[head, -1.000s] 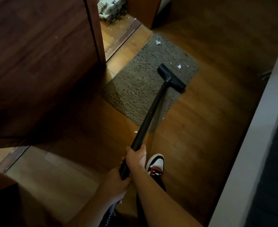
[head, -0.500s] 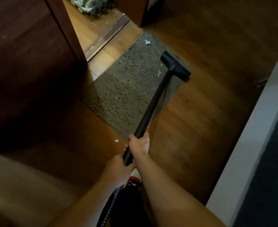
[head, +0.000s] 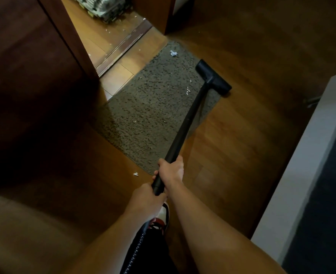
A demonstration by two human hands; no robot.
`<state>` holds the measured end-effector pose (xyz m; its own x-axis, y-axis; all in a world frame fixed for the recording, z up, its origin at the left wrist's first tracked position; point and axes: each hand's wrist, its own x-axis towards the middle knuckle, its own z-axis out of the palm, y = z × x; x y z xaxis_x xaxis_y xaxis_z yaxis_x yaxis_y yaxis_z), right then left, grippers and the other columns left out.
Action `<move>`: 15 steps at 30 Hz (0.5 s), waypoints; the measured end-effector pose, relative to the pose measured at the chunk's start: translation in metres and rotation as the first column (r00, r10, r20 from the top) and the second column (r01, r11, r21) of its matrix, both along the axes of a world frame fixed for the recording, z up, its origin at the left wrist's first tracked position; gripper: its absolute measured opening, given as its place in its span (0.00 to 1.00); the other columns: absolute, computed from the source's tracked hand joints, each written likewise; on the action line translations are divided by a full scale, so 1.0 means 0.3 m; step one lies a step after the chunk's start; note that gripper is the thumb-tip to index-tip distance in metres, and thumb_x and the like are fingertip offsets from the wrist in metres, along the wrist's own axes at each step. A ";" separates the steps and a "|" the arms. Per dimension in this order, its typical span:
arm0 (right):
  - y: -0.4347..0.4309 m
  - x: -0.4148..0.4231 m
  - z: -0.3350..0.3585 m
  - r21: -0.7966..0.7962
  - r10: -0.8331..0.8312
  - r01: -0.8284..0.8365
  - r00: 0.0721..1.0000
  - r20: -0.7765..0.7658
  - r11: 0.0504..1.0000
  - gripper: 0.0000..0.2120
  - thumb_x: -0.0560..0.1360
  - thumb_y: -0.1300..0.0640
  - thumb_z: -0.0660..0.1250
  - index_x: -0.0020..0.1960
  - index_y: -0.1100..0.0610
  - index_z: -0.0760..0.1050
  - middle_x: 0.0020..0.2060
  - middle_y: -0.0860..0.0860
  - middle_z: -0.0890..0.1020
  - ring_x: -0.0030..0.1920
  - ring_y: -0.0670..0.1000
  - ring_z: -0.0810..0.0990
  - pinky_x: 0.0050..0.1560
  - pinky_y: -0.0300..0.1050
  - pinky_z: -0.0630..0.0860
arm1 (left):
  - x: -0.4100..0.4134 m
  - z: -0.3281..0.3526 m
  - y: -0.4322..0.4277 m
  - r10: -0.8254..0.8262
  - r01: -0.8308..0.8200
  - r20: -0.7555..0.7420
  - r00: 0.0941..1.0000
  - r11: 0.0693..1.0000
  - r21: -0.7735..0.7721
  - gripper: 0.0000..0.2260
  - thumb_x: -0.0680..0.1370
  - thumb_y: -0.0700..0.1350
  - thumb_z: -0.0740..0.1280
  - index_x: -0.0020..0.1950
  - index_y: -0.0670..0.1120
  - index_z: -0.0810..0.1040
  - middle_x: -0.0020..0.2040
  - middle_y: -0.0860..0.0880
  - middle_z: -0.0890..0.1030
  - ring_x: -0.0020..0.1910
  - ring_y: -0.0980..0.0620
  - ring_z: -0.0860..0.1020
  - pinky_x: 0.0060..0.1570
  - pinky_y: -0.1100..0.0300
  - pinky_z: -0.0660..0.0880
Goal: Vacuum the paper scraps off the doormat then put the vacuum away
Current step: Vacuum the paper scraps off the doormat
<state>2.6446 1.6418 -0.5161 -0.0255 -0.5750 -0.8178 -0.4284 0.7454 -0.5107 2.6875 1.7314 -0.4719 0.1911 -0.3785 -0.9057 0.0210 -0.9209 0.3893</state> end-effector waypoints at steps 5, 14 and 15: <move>0.105 0.003 0.050 0.029 0.043 -0.044 0.999 0.024 0.999 0.15 0.79 0.62 0.66 0.62 0.54 0.65 0.39 0.57 0.77 0.26 0.49 0.77 0.28 0.43 0.77 | -0.014 0.034 0.122 0.059 -0.059 0.004 0.998 0.998 -0.024 0.09 0.78 0.49 0.69 0.43 0.44 0.77 0.31 0.47 0.77 0.24 0.51 0.74 0.28 0.57 0.75; 0.423 0.054 0.081 0.040 0.090 -0.092 0.995 0.039 0.995 0.13 0.79 0.60 0.68 0.59 0.54 0.67 0.42 0.57 0.79 0.28 0.49 0.79 0.28 0.42 0.77 | 0.029 0.093 0.444 0.120 -0.120 -0.016 0.993 0.991 -0.057 0.10 0.78 0.49 0.68 0.41 0.44 0.76 0.27 0.50 0.76 0.20 0.54 0.73 0.24 0.61 0.70; 0.465 0.061 0.087 0.045 0.084 -0.086 0.995 0.045 0.995 0.13 0.79 0.61 0.67 0.60 0.54 0.67 0.42 0.58 0.79 0.28 0.49 0.79 0.28 0.43 0.77 | 0.037 0.098 0.485 0.107 -0.108 -0.011 0.994 0.992 -0.064 0.10 0.79 0.49 0.68 0.41 0.44 0.76 0.27 0.49 0.76 0.19 0.54 0.73 0.24 0.61 0.70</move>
